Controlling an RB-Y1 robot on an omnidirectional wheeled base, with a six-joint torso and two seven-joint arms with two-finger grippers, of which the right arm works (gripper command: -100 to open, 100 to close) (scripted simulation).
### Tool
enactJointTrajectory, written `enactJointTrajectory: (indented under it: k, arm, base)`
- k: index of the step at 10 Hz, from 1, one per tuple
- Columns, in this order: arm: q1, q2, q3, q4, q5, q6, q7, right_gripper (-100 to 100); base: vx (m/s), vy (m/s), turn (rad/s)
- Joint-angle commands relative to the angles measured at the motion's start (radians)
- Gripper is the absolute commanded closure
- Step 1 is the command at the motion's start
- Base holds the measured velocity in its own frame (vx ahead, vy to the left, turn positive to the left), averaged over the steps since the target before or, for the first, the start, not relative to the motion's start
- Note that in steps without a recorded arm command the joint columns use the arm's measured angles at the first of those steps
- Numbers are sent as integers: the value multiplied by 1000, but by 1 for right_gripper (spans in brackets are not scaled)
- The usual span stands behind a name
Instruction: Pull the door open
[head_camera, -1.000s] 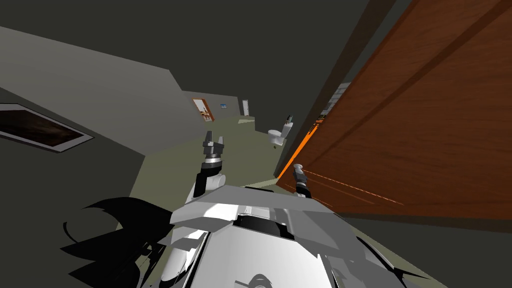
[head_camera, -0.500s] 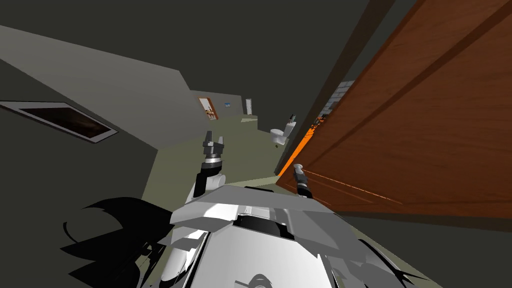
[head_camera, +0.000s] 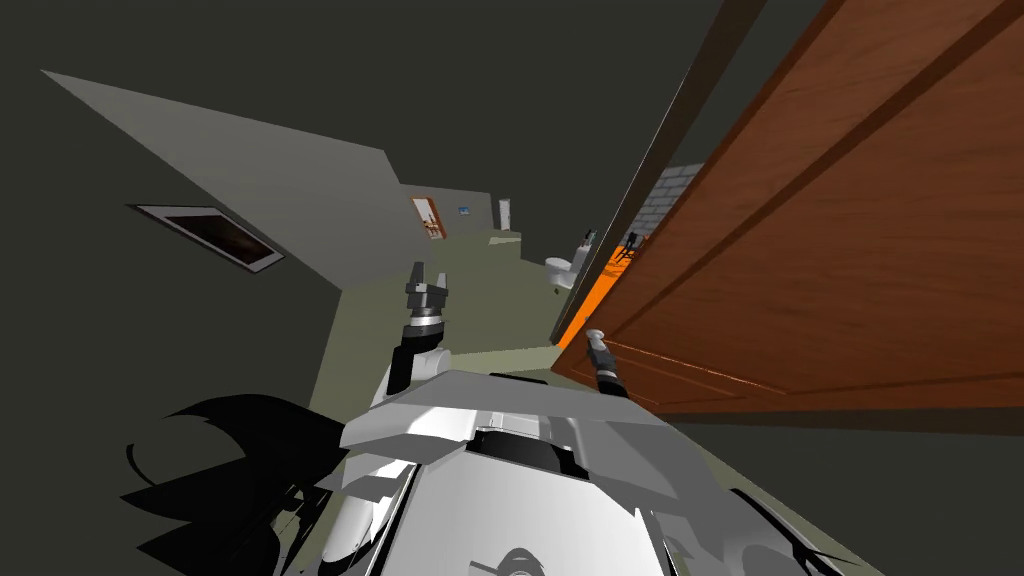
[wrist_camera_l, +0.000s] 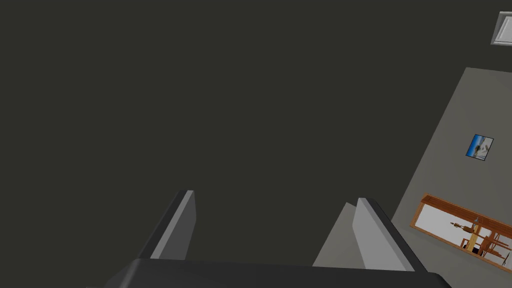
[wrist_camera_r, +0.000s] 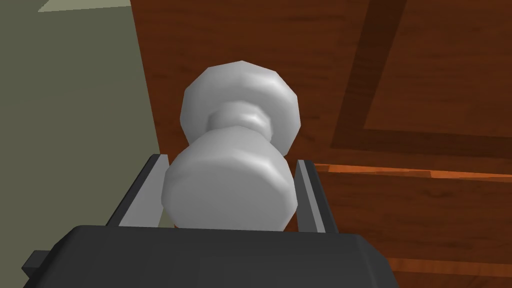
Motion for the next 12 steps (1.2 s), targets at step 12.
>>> enactJointTrajectory:
  k: [12]
  arm:
    - [90, -105, 131, -19, 62, -121, -136, 100]
  base:
    - [-213, -48, 116]
